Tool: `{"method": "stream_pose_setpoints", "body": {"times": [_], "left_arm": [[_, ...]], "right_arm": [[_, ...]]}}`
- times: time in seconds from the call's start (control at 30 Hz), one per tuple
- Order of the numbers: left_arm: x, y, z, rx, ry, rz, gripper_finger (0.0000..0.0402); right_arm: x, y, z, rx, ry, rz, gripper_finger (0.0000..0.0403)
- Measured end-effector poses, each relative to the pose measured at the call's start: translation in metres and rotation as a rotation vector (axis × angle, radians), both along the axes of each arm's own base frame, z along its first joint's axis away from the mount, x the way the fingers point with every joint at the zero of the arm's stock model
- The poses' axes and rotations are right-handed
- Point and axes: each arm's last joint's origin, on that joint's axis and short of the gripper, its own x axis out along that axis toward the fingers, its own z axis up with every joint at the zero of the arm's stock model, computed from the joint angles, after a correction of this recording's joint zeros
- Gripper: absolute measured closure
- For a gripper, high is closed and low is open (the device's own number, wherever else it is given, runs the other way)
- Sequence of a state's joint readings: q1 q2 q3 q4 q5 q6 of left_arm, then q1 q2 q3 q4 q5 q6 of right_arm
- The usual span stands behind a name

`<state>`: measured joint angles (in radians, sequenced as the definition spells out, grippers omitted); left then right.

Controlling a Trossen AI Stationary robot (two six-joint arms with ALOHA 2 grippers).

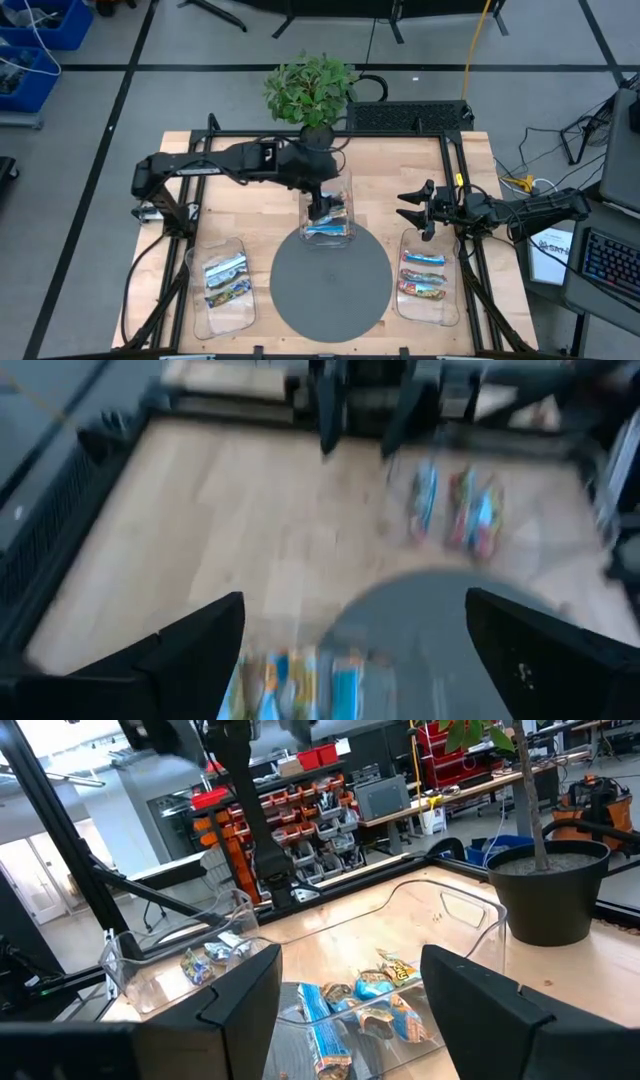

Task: Pick and place Granola Bars by type
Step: Return to Home Position

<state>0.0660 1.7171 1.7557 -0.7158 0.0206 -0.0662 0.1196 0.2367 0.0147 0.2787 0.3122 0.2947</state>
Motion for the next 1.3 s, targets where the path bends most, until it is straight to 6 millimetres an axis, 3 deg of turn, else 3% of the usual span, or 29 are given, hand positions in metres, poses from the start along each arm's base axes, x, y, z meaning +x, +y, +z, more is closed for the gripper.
{"method": "stream_pose_setpoints", "body": {"times": [0.27, 0.43, 0.57, 0.7, 1.07, 1.3], "left_arm": [[-0.011, -0.019, 0.031, -0.199, -0.179, 0.059, 0.0029], [-0.029, -0.054, 0.062, -0.125, -0.343, -0.116, 0.0026], [-0.047, -0.066, 0.074, -0.056, -0.385, -0.203, 0.0029], [-0.066, -0.068, 0.058, -0.026, -0.386, -0.230, 0.0028], [-0.139, -0.079, -0.006, -0.111, -0.457, -0.345, 0.0024], [-0.173, -0.075, -0.064, -0.121, -0.479, -0.360, 0.0029]], "right_arm": [[0.000, 0.000, 0.000, 0.000, 0.003, 0.000, 0.0170], [0.000, 0.000, -0.001, -0.001, 0.006, 0.000, 0.0170], [0.000, 0.000, -0.001, -0.001, 0.007, 0.000, 0.0170], [0.001, 0.000, -0.001, -0.001, 0.009, 0.000, 0.0170], [0.001, 0.000, -0.001, -0.001, 0.010, 0.000, 0.0170], [0.001, 0.000, -0.001, -0.001, 0.010, 0.000, 0.0170]]}}
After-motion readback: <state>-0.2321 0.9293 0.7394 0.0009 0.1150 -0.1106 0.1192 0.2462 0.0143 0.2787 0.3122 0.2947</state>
